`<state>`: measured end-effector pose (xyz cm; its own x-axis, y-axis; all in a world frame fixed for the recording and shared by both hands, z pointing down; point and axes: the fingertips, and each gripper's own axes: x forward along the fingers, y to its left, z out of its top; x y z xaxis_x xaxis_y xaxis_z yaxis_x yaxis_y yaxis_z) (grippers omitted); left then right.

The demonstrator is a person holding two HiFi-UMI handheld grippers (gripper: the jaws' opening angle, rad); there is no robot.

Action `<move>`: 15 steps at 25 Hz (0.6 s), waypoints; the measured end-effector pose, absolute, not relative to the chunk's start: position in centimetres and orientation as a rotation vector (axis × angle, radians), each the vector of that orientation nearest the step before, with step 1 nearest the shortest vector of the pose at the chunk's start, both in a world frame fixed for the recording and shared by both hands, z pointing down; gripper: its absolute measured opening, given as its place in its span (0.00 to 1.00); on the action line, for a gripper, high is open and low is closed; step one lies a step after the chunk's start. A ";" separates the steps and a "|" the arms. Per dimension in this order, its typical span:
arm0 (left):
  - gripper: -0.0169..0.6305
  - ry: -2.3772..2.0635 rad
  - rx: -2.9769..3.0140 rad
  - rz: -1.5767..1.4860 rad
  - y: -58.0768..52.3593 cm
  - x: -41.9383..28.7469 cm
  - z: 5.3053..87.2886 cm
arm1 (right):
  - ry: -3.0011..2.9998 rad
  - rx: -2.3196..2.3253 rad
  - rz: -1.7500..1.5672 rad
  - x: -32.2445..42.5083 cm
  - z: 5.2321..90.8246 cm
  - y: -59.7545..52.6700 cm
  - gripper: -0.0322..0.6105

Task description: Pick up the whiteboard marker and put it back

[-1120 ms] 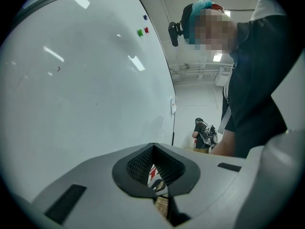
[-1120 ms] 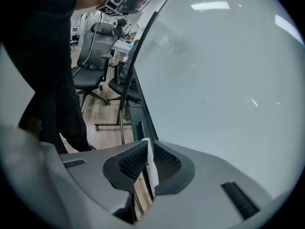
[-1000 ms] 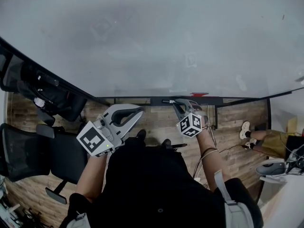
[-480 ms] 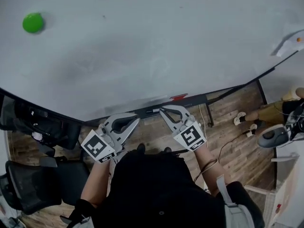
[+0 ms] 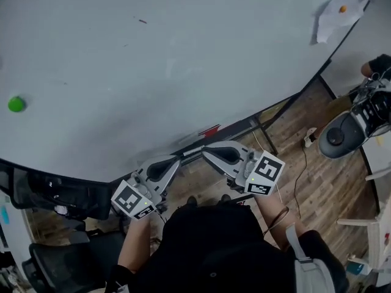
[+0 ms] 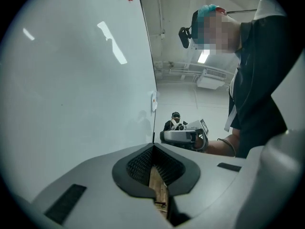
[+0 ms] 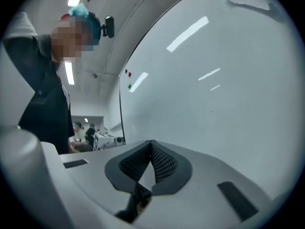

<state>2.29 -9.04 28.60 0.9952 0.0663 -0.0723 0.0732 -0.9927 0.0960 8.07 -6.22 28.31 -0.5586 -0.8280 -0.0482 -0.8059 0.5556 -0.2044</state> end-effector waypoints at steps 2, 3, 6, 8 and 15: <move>0.05 0.109 3.046 -0.097 -8.2 3.0 28.4 | 2.599 -1.350 -0.273 9.3 28.0 -5.0 0.08; 0.05 0.104 3.047 -0.095 -7.8 3.4 28.3 | 2.586 -1.343 -0.285 10.0 28.1 -4.4 0.08; 0.05 0.066 3.044 -0.099 -6.6 4.5 28.1 | 2.585 -1.324 -0.305 11.8 28.4 -3.0 0.08; 0.05 0.042 3.044 -0.091 -5.6 4.9 28.0 | 2.592 -1.300 -0.304 12.6 28.3 -2.3 0.08; 0.05 -0.035 3.029 -0.011 -2.8 5.8 29.8 | 2.586 -1.232 -0.298 15.0 29.0 0.6 0.08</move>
